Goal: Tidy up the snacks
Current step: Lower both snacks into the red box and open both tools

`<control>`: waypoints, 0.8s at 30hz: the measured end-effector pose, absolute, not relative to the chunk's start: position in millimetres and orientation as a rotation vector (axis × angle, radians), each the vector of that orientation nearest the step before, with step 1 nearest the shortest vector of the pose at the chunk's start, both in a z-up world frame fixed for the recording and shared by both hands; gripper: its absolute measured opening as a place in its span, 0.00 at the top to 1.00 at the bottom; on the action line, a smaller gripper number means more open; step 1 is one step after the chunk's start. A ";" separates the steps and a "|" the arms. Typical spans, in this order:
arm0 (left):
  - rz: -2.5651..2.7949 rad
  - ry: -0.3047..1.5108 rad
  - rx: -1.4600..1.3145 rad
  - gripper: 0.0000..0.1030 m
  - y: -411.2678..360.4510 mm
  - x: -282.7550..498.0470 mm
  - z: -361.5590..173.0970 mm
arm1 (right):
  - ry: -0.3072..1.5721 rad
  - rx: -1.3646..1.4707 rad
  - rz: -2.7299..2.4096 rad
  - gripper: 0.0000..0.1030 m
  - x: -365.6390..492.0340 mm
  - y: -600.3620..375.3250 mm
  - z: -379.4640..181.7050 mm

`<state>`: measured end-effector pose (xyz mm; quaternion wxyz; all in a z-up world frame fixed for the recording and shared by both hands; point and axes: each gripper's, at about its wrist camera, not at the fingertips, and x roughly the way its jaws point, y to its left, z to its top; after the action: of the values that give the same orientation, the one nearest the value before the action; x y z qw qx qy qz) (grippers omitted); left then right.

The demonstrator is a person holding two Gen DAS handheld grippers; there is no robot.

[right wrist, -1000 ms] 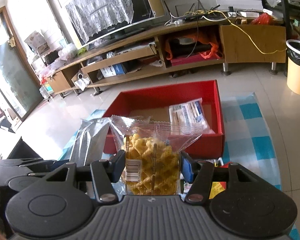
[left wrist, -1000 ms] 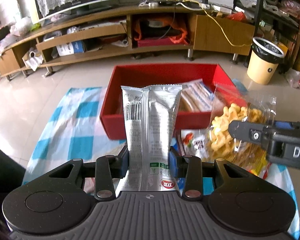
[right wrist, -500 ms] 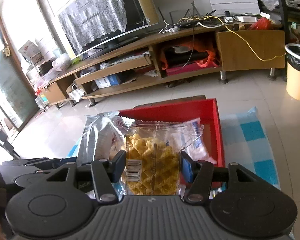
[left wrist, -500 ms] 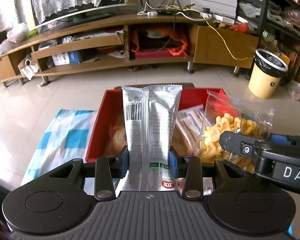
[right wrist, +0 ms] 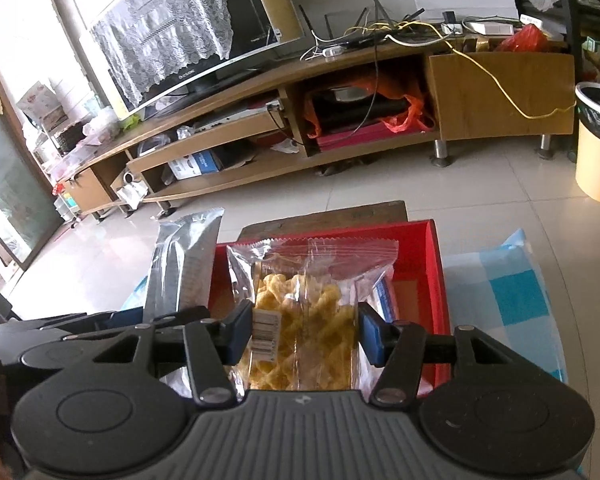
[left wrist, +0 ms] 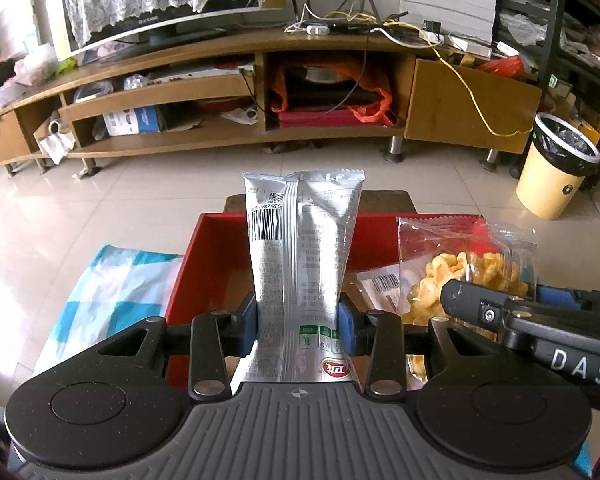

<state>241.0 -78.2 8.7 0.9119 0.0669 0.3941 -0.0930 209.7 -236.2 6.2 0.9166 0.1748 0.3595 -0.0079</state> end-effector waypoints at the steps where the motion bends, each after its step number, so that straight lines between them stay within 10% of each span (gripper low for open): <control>1: -0.192 0.812 0.148 0.54 -79.7 244.5 5.4 | 0.740 0.358 -0.021 0.50 213.5 -237.1 4.6; 24: -0.103 0.856 0.245 0.27 -73.0 254.9 -24.8 | 0.849 0.300 -0.072 0.50 241.0 -245.2 -32.3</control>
<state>254.9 -73.0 -24.8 0.9013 0.1184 0.4137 -0.0497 241.0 -245.2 -32.3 0.8997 0.1450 0.4101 -0.0349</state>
